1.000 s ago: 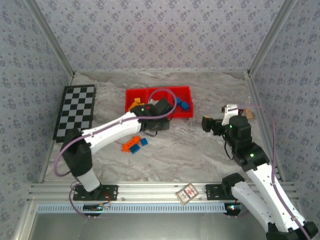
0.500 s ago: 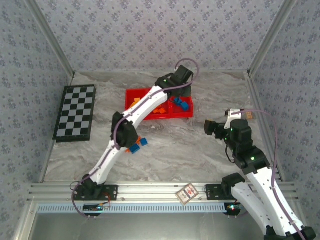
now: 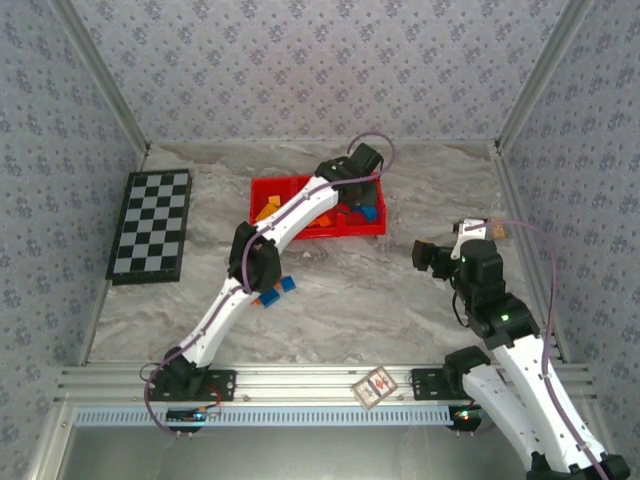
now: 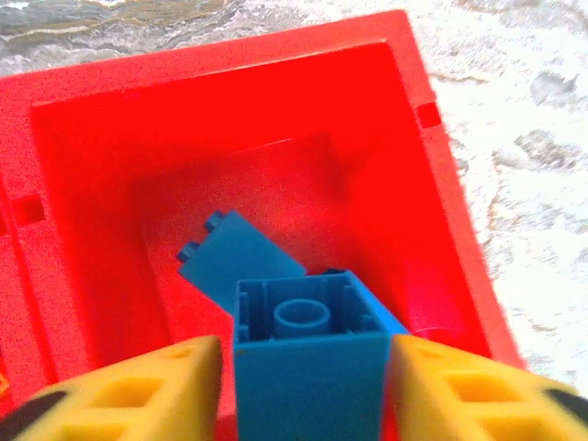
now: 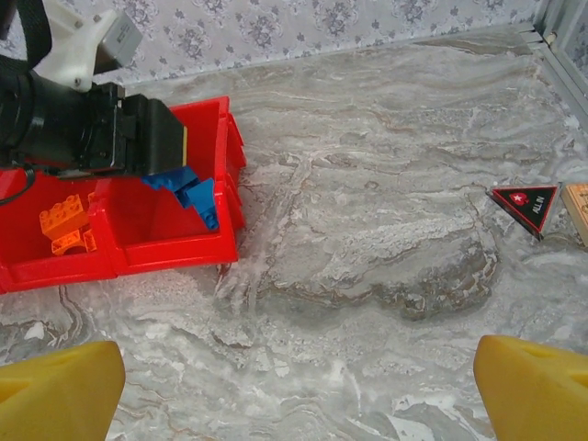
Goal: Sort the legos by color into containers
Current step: Place the lego in the container.
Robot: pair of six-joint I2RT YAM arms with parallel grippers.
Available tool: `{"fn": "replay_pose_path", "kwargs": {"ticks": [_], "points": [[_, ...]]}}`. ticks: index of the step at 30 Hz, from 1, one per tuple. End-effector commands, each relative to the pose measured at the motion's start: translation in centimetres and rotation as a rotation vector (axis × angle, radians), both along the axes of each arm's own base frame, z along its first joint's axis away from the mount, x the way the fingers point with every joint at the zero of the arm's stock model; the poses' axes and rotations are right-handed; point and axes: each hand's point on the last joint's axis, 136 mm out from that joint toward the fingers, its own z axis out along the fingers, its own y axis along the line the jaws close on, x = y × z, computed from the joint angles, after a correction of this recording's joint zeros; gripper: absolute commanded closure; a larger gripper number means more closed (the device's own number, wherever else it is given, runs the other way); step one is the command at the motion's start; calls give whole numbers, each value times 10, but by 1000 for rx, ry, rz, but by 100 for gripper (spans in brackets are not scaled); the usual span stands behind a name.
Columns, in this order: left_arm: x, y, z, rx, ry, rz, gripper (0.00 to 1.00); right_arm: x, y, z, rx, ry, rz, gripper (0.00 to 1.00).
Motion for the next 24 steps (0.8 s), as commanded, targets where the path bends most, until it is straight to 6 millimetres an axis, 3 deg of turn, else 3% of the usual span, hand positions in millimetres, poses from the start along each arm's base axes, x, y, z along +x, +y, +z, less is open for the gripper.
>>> {"fn": "replay_pose_path", "kwargs": {"ticks": [1,6,9,14,16,19,24], "points": [[-3,-11,51,-74,-70,-43,43,1,-6,-5,-1,14,-34,0],[-3,-17,93,-141,-134,-72,40,2,-6,-6,-6,23,-37,0],[-10,-21,128,-183,-188,-108,39,1,-6,-5,-4,22,-36,0],[-46,-26,197,-163,-334,-250,32,1,0,-3,32,21,-14,0],[-64,-11,214,-80,-367,-281,29,1,1,-3,47,23,-16,0],[-88,30,207,118,-323,-278,26,3,2,-4,82,18,-24,0],[-137,111,140,433,-170,-235,22,8,14,-7,123,11,32,0]]}}
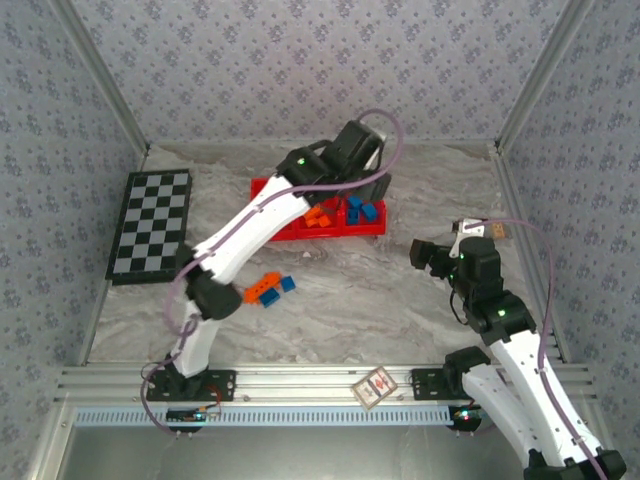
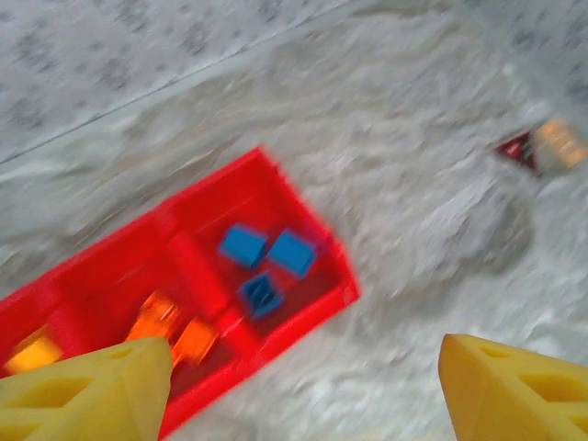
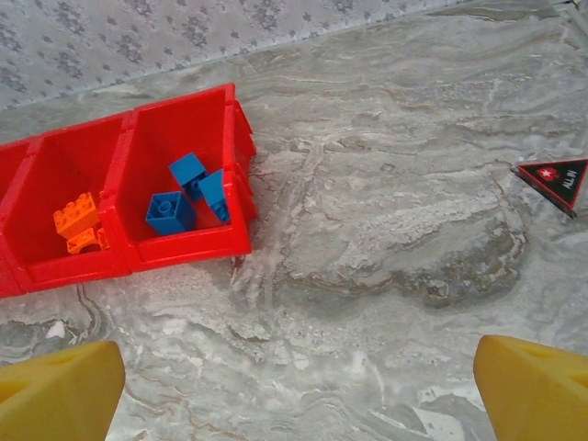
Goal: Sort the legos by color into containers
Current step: Place the lego in the container, then pick up the lego from the center of the table.
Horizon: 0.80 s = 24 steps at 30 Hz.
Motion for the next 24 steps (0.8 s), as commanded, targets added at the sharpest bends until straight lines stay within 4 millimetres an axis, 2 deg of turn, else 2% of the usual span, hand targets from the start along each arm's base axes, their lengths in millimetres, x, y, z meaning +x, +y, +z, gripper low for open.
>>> {"fn": "replay_pose_path", "kwargs": {"ticks": [1,5,7,10,11,13,18,20,24], "points": [[-26,77,-75,309,105,99,21,5,8,-1,51,-16,29,0],[-67,119,-123,209,242,208,20,9,9,-4,47,-17,33,0],[-83,130,-144,147,309,253,21,12,10,-8,47,-8,35,0],[-102,131,-173,25,421,334,24,15,12,-14,43,14,39,0],[-106,131,-182,-12,449,382,29,16,13,-16,44,21,40,0],[-111,132,-198,-73,494,473,30,18,13,-18,45,31,35,0],[-109,135,-214,-131,507,580,32,19,11,-21,48,41,21,0],[-103,120,-211,-206,503,553,32,18,11,-26,62,57,14,0],[-96,114,-215,-261,503,603,32,19,14,-33,119,82,4,0]]}}
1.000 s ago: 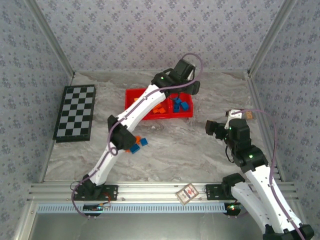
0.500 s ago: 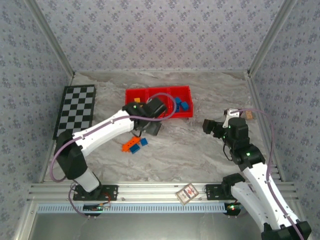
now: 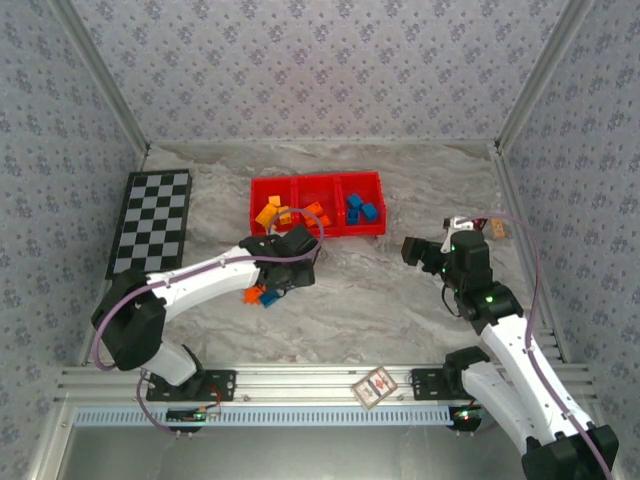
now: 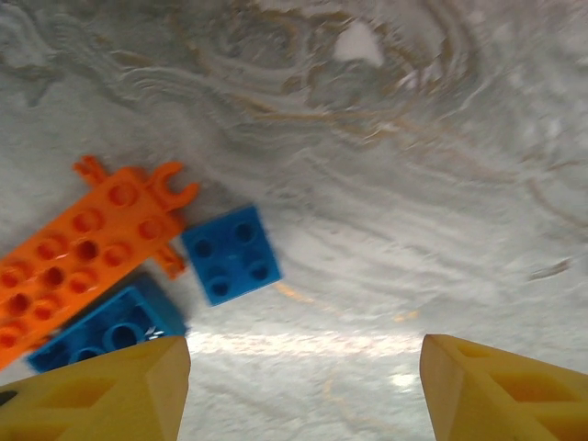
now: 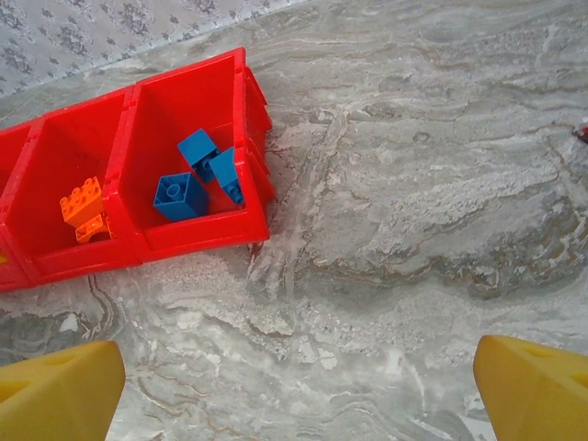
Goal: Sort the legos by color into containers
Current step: Pick up the lego from the center of the table.
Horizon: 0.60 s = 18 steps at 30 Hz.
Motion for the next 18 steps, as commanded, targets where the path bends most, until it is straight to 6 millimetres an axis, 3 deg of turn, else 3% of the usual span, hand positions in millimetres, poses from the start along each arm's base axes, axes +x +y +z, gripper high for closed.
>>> {"fn": "replay_pose_path", "kwargs": {"ticks": [1,10,18], "points": [[11,-14,5,-97,-29,92,32,2,2,-5,58,16,-20,0],[15,-13,-15,-42,19,217,32,4,1,-9,76,24,-37,0],[8,5,-21,2,6,307,33,4,-3,-13,80,34,-56,0]]}}
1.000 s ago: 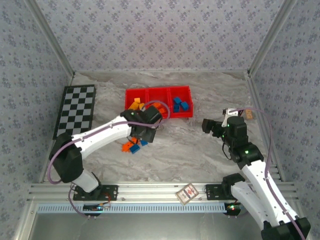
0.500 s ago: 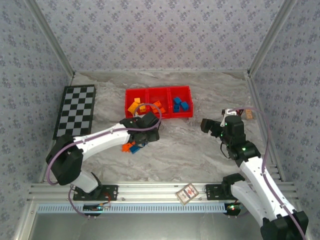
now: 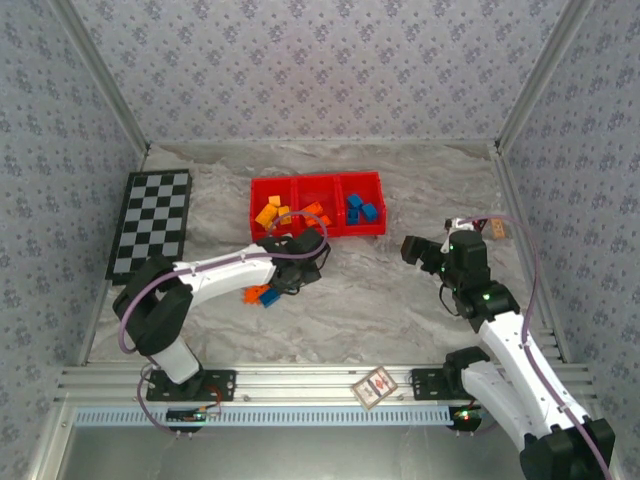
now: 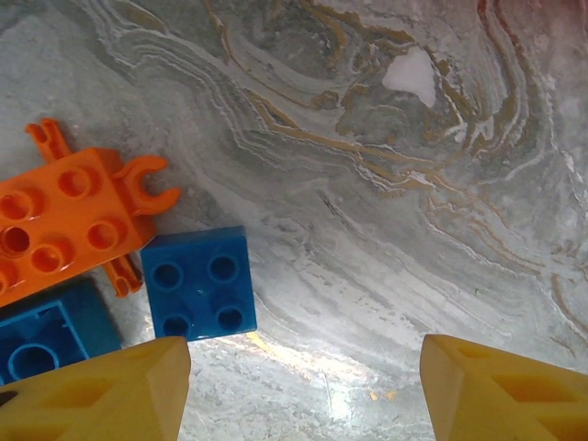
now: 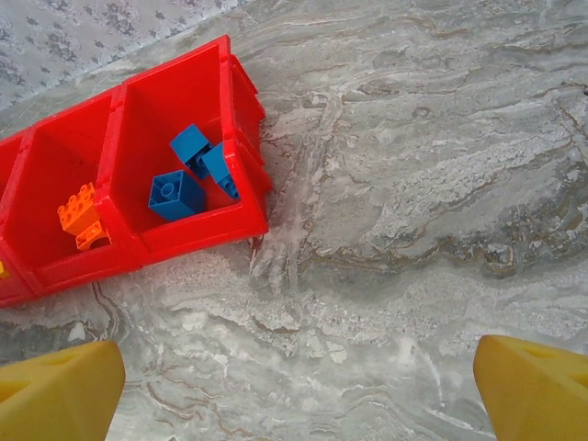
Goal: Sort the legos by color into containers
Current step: Pick up the lego from the center of the table.
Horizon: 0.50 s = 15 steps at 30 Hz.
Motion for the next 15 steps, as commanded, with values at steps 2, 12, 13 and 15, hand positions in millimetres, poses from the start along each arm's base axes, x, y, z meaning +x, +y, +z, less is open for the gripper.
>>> {"fn": "replay_pose_path", "kwargs": {"ticks": [2,12,13,15], "points": [[-2,15,5,24,-31,76,33,2,-3,-4,23,7,-28,0],[-3,14,-11,50,3,80,33,2,-3,-8,47,30,-39,0],[-3,16,-11,54,0,84,33,2,-3,-8,47,29,-39,0],[-2,19,-12,66,-9,89,33,1,-3,-8,47,32,-40,0]]}}
